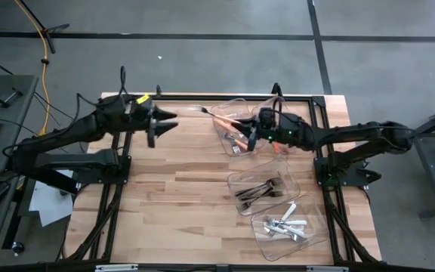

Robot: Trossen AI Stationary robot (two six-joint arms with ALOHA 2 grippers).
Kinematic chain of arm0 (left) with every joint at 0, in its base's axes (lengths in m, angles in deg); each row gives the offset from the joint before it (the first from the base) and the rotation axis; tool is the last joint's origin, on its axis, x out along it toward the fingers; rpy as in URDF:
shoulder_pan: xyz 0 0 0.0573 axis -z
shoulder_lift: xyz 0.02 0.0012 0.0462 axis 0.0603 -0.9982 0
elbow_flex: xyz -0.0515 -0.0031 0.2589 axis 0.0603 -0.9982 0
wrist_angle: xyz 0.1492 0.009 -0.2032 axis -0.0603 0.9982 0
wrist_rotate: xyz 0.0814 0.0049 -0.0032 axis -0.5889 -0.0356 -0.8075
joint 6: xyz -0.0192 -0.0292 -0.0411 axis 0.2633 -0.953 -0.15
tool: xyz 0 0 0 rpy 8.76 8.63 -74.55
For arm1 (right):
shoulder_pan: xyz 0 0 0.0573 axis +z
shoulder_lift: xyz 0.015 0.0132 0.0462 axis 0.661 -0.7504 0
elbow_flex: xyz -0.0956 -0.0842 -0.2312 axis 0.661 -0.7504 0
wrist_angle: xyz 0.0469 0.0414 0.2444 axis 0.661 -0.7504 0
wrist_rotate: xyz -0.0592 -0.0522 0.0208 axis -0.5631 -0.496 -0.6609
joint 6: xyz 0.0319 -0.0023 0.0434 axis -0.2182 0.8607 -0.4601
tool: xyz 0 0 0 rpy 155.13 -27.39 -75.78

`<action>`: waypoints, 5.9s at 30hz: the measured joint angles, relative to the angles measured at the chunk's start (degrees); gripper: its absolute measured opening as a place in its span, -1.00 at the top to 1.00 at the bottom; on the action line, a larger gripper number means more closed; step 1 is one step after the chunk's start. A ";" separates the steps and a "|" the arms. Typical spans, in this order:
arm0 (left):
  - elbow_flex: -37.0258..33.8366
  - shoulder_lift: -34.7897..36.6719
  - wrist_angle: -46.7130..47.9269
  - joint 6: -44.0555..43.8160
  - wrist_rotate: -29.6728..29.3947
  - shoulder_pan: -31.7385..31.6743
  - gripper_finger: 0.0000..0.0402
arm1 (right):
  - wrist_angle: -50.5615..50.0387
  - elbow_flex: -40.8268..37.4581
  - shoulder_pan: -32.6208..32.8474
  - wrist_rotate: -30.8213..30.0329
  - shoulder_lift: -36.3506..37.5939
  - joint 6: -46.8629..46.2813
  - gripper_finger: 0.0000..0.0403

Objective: Sort silverware by color (type)
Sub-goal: Put the light orange fork into the left transparent bin, then return to Home Position

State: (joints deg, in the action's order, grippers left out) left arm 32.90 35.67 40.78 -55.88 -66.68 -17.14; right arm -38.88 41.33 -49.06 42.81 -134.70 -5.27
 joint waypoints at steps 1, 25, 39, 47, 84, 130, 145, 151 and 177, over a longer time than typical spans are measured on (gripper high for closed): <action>0.00 1.31 1.87 0.00 0.68 0.02 0.14 | -2.57 0.00 -0.49 0.09 1.16 0.35 0.82; -4.48 18.78 10.17 -0.62 -12.36 0.00 0.18 | -44.26 3.70 -6.46 -3.54 8.60 -11.87 0.82; -4.50 18.64 10.27 -0.48 -12.97 0.00 0.18 | -63.05 24.59 -7.81 -8.91 -16.65 -7.70 0.82; -4.50 18.64 10.32 -0.48 -12.95 0.00 0.18 | -62.68 26.23 -8.06 -8.91 -20.52 -9.75 0.81; -4.52 18.36 5.60 -2.96 -13.74 0.09 0.18 | -58.41 21.58 -6.11 -1.22 1.28 7.48 0.12; -28.74 27.40 -31.11 -3.93 -12.98 22.91 1.00 | -25.17 8.55 -4.17 12.01 8.52 2.77 0.30; -40.17 42.54 -29.83 -2.88 -16.16 23.65 1.00 | -25.22 8.55 -4.17 12.07 8.47 1.26 0.30; -43.56 42.78 -31.27 -3.93 -16.37 23.63 1.00 | -26.15 8.55 -4.17 16.07 8.52 -2.15 0.30; -43.52 42.69 -22.45 -16.00 -20.77 23.61 1.00 | -42.88 -5.40 2.54 22.00 39.10 3.77 0.94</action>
State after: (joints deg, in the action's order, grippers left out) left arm -10.62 78.36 18.33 -71.88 -87.45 6.46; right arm -81.76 35.93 -46.52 64.80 -95.60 -1.49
